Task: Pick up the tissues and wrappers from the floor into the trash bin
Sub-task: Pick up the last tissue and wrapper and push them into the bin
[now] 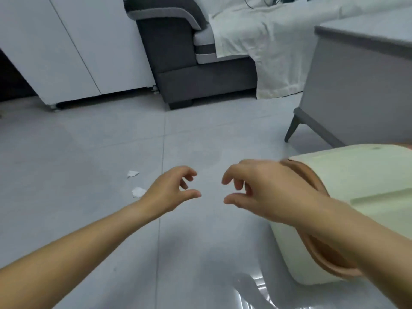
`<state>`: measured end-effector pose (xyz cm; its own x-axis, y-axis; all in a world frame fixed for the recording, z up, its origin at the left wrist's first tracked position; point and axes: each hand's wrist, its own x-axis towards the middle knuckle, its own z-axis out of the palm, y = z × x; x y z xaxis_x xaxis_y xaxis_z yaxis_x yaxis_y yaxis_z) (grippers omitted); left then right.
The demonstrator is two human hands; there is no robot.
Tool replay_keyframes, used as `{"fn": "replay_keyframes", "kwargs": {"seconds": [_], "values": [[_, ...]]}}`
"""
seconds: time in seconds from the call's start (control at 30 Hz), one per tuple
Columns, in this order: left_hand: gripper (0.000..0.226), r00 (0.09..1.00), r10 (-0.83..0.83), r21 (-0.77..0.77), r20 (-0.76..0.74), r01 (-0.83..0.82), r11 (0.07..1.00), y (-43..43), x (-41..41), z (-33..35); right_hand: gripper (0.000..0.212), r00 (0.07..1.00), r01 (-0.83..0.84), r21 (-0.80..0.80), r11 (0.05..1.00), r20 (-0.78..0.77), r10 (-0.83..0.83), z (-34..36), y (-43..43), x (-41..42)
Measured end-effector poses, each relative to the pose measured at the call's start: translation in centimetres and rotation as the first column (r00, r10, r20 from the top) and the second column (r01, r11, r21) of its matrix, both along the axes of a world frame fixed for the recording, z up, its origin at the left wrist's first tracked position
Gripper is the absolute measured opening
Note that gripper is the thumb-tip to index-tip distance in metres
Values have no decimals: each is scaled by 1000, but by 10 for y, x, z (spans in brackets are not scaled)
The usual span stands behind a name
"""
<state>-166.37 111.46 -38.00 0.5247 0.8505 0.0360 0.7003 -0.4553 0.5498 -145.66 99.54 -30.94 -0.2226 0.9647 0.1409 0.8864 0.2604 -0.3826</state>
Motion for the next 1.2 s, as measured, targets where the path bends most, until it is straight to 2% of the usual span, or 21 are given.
{"fn": "replay_keyframes", "kwargs": {"seconds": [0.2, 0.27, 0.37, 0.53, 0.7, 0.87, 0.93, 1.07, 1.13, 1.2], "values": [[51, 958, -11, -141, -287, -30, 990, 86, -121, -81, 44, 984, 47, -347, 937, 180, 17, -106, 89, -95], [55, 948, 52, -154, -314, -105, 983, 122, -157, -102, 48, 974, 48, -418, 907, 222, 51, -144, 116, -128], [63, 943, 214, -193, -255, -266, 944, 175, -195, -131, 52, 977, 63, -469, 881, 211, 42, -183, 164, -181], [72, 902, 391, -228, -184, -426, 875, 236, -218, -172, 60, 987, 150, -457, 877, 117, -108, -214, 238, -250], [58, 944, 315, -243, -101, -330, 912, 282, -210, -213, 53, 984, 88, -337, 937, 174, -30, -249, 289, -281], [38, 963, 261, -44, -72, -265, 963, 303, -209, -239, 50, 968, 4, -446, 895, 225, 108, -275, 310, -287], [26, 958, 285, -14, -27, -285, 958, 306, -208, -240, 39, 962, -6, -407, 913, 247, 117, -279, 315, -286], [20, 942, 336, -127, 11, -332, 935, 299, -198, -234, 20, 984, 53, -377, 925, 178, 17, -284, 315, -282], [17, 932, 357, -177, 64, -341, 923, 289, -186, -223, 16, 992, 122, -397, 910, 36, -118, -279, 309, -270], [15, 930, 345, -203, 125, -316, 927, 279, -167, -204, 13, 950, 220, -390, 894, -122, -287, -264, 305, -249]]}}
